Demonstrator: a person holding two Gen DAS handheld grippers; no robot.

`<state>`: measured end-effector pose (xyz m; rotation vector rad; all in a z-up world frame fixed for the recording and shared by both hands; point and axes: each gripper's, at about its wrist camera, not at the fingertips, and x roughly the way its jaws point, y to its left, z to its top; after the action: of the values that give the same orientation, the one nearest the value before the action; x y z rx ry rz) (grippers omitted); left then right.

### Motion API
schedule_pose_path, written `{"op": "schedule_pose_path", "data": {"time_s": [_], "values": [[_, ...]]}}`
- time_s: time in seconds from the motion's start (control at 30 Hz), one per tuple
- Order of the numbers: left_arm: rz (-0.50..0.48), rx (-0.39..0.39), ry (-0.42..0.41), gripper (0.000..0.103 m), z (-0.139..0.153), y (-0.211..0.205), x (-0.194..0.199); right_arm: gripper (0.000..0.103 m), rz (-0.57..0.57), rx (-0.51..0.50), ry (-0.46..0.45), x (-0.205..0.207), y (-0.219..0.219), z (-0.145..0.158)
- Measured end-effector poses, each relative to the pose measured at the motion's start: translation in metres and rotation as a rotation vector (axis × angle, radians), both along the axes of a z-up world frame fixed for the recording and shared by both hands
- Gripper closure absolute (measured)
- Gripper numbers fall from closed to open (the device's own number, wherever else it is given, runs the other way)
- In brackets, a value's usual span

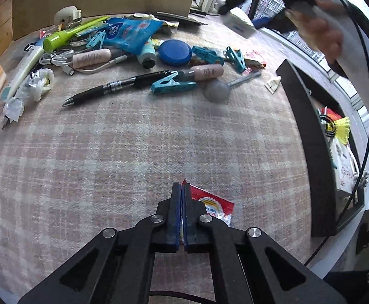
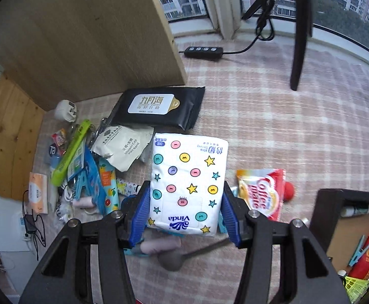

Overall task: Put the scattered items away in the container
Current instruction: 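Carry sachet and tissue pack over the tray and open both grippers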

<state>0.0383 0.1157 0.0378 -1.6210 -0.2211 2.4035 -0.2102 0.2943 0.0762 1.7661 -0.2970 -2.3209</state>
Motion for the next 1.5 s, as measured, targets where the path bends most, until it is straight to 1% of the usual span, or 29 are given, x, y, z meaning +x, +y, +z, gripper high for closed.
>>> {"op": "schedule_pose_path", "data": {"time_s": [0.13, 0.3, 0.43, 0.5, 0.67, 0.83, 0.93, 1.07, 1.2, 1.23, 1.3, 1.33, 1.5], "values": [[0.012, 0.012, 0.022, 0.103, 0.013, -0.003, 0.001, 0.052, -0.012, -0.03, 0.03, 0.012, 0.025, 0.018], [0.01, 0.019, 0.064, 0.103, 0.034, -0.001, -0.001, 0.052, -0.022, -0.042, 0.064, 0.03, 0.055, 0.034], [-0.027, 0.02, 0.111, 0.103, 0.056, 0.009, -0.007, 0.052, -0.044, -0.063, 0.08, 0.049, 0.081, 0.045], [-0.055, 0.031, 0.128, 0.103, 0.065, 0.02, -0.011, 0.052, -0.056, -0.052, 0.095, 0.062, 0.098, 0.053], [-0.147, 0.066, 0.167, 0.103, 0.086, 0.056, -0.018, 0.052, -0.107, -0.013, 0.136, 0.098, 0.145, 0.068], [-0.249, 0.127, 0.171, 0.103, 0.099, 0.104, -0.024, 0.052, -0.194, 0.028, 0.141, 0.132, 0.2, 0.07], [-0.319, 0.15, 0.17, 0.103, 0.104, 0.136, -0.024, 0.052, -0.253, 0.052, 0.142, 0.147, 0.232, 0.07], [-0.414, 0.15, 0.173, 0.103, 0.11, 0.181, -0.02, 0.052, -0.355, 0.062, 0.127, 0.164, 0.28, 0.068], [-0.485, 0.149, 0.179, 0.103, 0.113, 0.218, -0.015, 0.052, -0.42, 0.092, 0.129, 0.172, 0.307, 0.066], [-0.497, 0.152, 0.182, 0.101, 0.114, 0.225, -0.015, 0.051, -0.429, 0.093, 0.133, 0.173, 0.312, 0.067], [-0.52, 0.142, 0.168, 0.078, 0.113, 0.238, -0.016, 0.044, -0.439, 0.096, 0.124, 0.173, 0.317, 0.066], [-0.52, 0.136, 0.171, 0.061, 0.113, 0.241, -0.016, 0.043, -0.449, 0.095, 0.119, 0.173, 0.319, 0.066], [-0.51, 0.122, 0.179, 0.062, 0.112, 0.239, -0.017, 0.043, -0.464, 0.096, 0.127, 0.175, 0.321, 0.066]]}}
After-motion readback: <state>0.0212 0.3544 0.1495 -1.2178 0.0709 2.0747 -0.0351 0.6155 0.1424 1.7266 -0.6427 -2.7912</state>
